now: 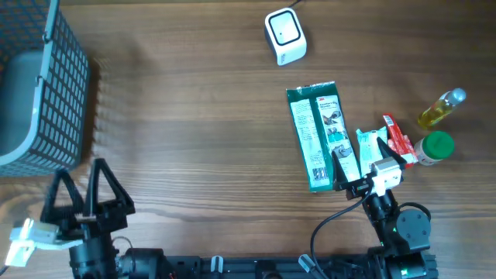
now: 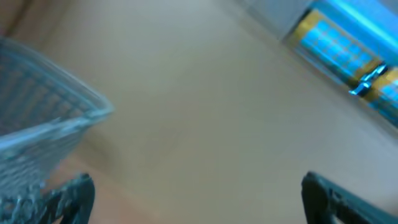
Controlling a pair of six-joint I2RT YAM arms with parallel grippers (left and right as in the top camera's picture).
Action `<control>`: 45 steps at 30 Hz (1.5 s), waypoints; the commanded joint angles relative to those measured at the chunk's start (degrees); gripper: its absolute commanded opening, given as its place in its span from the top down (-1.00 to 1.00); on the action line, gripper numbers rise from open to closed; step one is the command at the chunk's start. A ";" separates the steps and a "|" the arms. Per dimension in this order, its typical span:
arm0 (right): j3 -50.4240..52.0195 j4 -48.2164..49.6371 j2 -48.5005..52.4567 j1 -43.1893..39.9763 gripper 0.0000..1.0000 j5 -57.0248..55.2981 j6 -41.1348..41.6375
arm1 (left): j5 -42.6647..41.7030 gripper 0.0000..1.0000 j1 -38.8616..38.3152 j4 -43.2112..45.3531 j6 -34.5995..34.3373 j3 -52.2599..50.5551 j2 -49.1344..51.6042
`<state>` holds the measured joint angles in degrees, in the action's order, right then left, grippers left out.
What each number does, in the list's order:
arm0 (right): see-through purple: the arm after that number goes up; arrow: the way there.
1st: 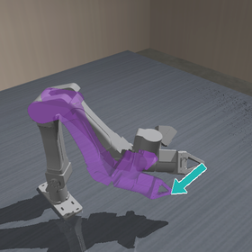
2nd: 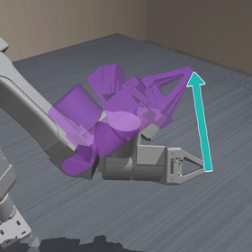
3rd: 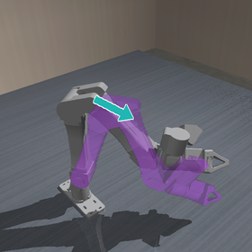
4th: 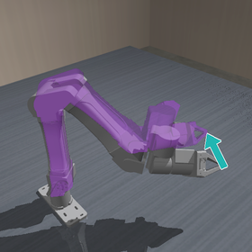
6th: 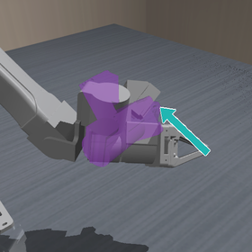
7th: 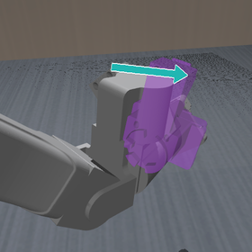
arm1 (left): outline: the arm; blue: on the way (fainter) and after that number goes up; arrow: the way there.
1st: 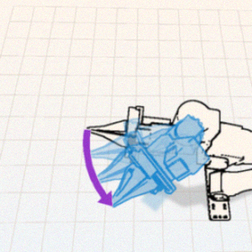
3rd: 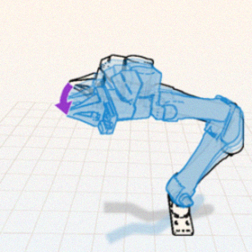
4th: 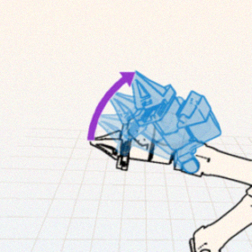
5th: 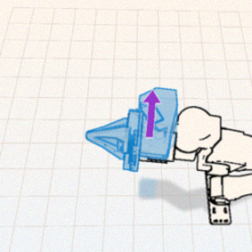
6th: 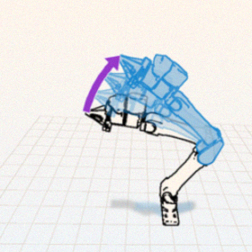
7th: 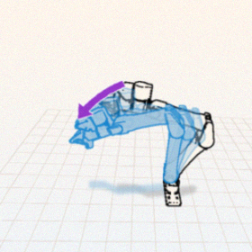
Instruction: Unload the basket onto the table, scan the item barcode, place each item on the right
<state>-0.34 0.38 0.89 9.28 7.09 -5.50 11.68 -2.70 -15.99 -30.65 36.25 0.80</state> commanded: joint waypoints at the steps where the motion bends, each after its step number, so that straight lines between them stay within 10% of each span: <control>1: 0.04 0.15 -0.61 0.02 -1.00 0.66 -0.52 | -7.08 -1.00 0.31 16.37 0.24 -6.36 -0.55; 10: 0.04 0.15 -0.61 0.02 -0.99 0.66 -0.50 | -11.26 -1.00 0.31 37.00 0.22 -19.74 -0.57; 34: 0.04 0.15 -0.61 0.02 -1.00 0.66 -0.50 | -11.45 -1.00 0.37 36.33 0.24 -35.71 -0.59; 45: 0.04 0.15 -0.61 0.02 -0.99 0.66 -0.50 | -11.39 -1.00 0.37 19.89 6.88 -35.93 -0.59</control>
<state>-0.34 0.38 0.89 9.28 7.09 -5.50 1.21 -2.61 6.35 -28.95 0.58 0.73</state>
